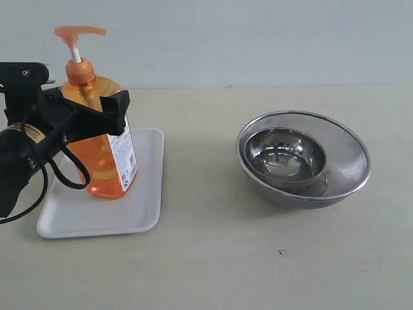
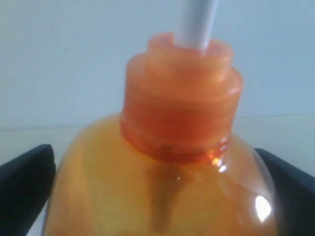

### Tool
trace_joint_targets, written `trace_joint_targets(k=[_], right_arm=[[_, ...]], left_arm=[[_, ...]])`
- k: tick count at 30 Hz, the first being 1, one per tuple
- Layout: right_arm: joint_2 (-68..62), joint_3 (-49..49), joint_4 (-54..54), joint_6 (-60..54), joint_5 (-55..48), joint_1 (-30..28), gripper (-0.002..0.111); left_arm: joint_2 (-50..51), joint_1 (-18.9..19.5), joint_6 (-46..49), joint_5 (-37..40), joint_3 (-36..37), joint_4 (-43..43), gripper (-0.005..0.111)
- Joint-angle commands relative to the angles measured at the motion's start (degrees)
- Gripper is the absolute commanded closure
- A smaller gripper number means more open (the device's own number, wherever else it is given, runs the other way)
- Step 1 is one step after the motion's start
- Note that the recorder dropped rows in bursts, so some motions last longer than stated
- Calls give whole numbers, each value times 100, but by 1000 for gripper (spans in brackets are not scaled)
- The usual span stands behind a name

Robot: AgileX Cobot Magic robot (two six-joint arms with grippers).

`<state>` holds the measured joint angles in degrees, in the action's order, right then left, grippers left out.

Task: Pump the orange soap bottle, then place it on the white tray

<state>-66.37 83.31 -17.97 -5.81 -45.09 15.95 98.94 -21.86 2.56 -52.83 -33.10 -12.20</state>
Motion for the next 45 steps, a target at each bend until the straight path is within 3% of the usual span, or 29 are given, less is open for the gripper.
trace_joint_targets(k=[1, 9, 20, 29, 39, 45], right_arm=[[49, -2, -45, -9, 38, -7, 108], [49, -2, -41, -27, 38, -7, 108], [49, -2, -63, -27, 138, -7, 108], [49, -2, -63, -10, 138, -7, 108], [49, -2, 72, -9, 481, -7, 108], [49, -2, 236, 416, 444, -7, 108]], left_arm=[[-63, 8, -49, -176, -23, 15, 8], [-247, 8, 124, -84, -23, 155, 8], [-1163, 8, 1100, 1301, -23, 34, 8], [-2182, 8, 2063, 2343, 61, -899, 8], [-3285, 8, 2078, 2354, 795, -899, 8], [-3876, 8, 2031, 2914, 972, -921, 8]])
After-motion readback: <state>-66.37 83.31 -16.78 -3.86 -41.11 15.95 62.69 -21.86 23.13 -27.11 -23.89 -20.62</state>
